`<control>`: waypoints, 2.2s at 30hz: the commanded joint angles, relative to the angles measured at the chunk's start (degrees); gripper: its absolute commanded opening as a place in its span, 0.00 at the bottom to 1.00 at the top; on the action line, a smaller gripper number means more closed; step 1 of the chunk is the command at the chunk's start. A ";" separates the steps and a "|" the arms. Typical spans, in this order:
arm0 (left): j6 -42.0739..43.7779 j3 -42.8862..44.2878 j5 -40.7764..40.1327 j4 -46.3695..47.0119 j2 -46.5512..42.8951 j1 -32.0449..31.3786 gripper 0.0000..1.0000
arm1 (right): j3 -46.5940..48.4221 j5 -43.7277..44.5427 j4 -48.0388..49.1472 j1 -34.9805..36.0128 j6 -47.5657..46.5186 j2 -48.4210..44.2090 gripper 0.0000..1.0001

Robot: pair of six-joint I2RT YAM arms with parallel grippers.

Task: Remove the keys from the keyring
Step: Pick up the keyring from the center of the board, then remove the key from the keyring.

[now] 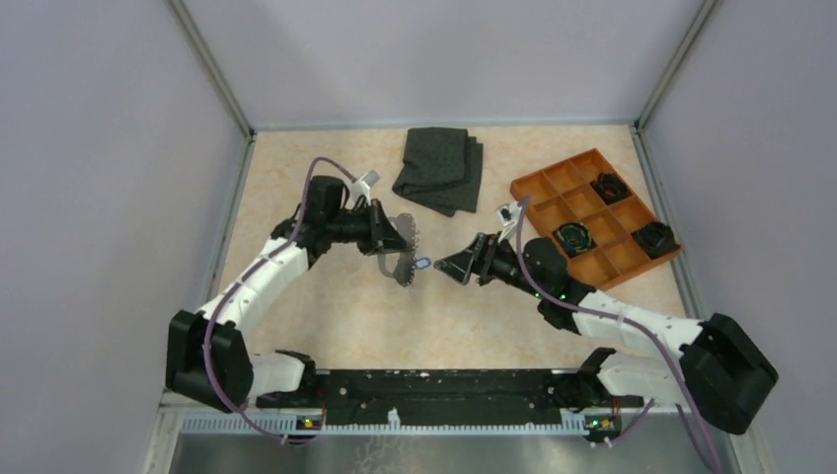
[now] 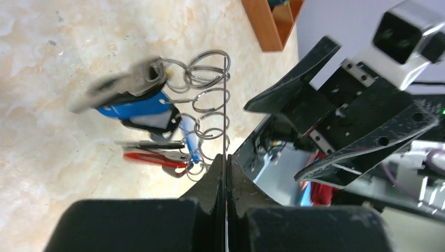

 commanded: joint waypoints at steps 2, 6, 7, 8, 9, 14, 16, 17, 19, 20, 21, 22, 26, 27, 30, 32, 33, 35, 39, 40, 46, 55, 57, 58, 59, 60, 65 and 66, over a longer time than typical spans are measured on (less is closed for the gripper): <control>24.32 15.14 8.90 -30.79 5.22 -1.76 0.00 | 2.38 1.98 -7.57 0.62 -18.24 -10.05 0.87; 26.43 18.36 13.61 -32.68 4.81 -2.07 0.00 | -0.97 -1.06 -2.08 1.11 -22.43 -17.88 0.89; 26.01 18.54 15.70 -32.29 4.79 -2.40 0.00 | -1.97 -2.15 -0.30 1.43 -23.51 -19.46 0.89; 25.22 18.59 18.62 -31.31 4.66 -2.74 0.00 | -2.72 -3.36 1.22 1.80 -24.55 -20.88 0.89; 24.20 18.31 20.76 -30.01 4.38 -2.92 0.00 | -3.13 -4.32 2.08 2.28 -25.81 -22.16 0.89; 18.61 17.57 27.94 -21.92 1.52 -3.47 0.00 | -4.05 -6.15 2.71 7.60 -32.11 -26.64 0.89; 17.05 17.83 29.87 -19.91 0.88 -3.47 0.00 | -3.84 -6.40 2.38 10.20 -34.92 -27.35 0.88; 15.99 17.71 30.80 -18.50 0.57 -3.49 0.00 | -3.65 -6.20 2.10 11.04 -36.03 -27.36 0.87; 13.46 17.24 31.99 -15.20 -0.04 -3.57 0.00 | -3.18 -6.46 1.99 12.69 -38.25 -27.07 0.85; 11.55 16.98 32.61 -13.16 -0.41 -3.57 0.00 | -3.09 -6.65 2.20 13.40 -39.26 -26.84 0.83; 10.25 16.75 33.06 -11.47 -0.63 -3.65 0.00 | -2.94 -6.60 2.22 14.16 -40.09 -26.70 0.82; 9.15 16.64 33.58 -9.95 -0.86 -3.76 0.00 | -2.72 -6.29 2.18 14.93 -40.80 -26.37 0.81; 6.72 17.03 34.31 -6.47 -1.53 -4.49 0.00 | -1.64 -5.00 1.97 17.97 -44.05 -24.52 0.77; 6.31 17.17 34.34 -5.83 -1.69 -4.66 0.00 | -1.39 -4.73 1.84 18.57 -44.69 -24.08 0.77; 6.03 17.65 34.31 -5.62 -1.99 -5.19 0.00 | -0.74 -4.15 2.28 19.63 -46.30 -23.15 0.75; 5.88 17.95 34.31 -5.50 -2.07 -5.46 0.00 | -0.61 -4.04 2.97 20.03 -46.71 -22.65 0.73; 5.73 18.07 34.26 -5.38 -2.01 -5.65 0.00 | -0.49 -4.00 3.29 20.02 -46.92 -22.40 0.73; 5.30 18.27 34.13 -5.09 -2.16 -5.92 0.00 | -0.13 -4.36 3.43 20.15 -47.26 -22.03 0.70; 4.54 18.64 33.84 -4.61 -2.33 -6.56 0.00 | 0.93 -5.16 3.63 20.81 -47.60 -20.82 0.62; 4.45 18.65 33.70 -4.44 -2.34 -6.77 0.00 | 1.10 -5.11 3.58 21.14 -47.70 -20.64 0.60; 3.85 18.64 33.35 -3.73 -2.36 -7.43 0.00 | 1.57 -4.97 3.09 22.19 -48.18 -20.16 0.53; 3.11 18.72 32.63 -3.12 -2.65 -8.24 0.00 | 1.40 -5.01 3.84 22.44 -47.69 -18.42 0.45; 3.02 18.74 32.67 -2.94 -2.64 -8.32 0.00 | 1.48 -5.08 4.57 22.52 -47.64 -17.51 0.44; 2.86 18.73 32.68 -2.77 -2.69 -8.28 0.00 | 1.51 -5.09 4.95 22.55 -47.48 -17.02 0.44; 2.75 18.78 32.75 -2.69 -2.68 -8.30 0.00 | 1.55 -5.09 5.31 22.57 -47.51 -16.66 0.43; 2.62 18.89 32.76 -2.59 -2.69 -8.26 0.00 | 1.59 -4.83 5.39 22.56 -47.53 -16.45 0.42; 2.23 19.11 32.63 -2.65 -2.85 -8.49 0.00 | 1.51 -4.05 5.50 22.52 -47.74 -16.16 0.42; 2.22 19.17 32.59 -2.62 -2.98 -8.50 0.00 | 1.61 -4.08 5.59 22.56 -47.73 -15.90 0.42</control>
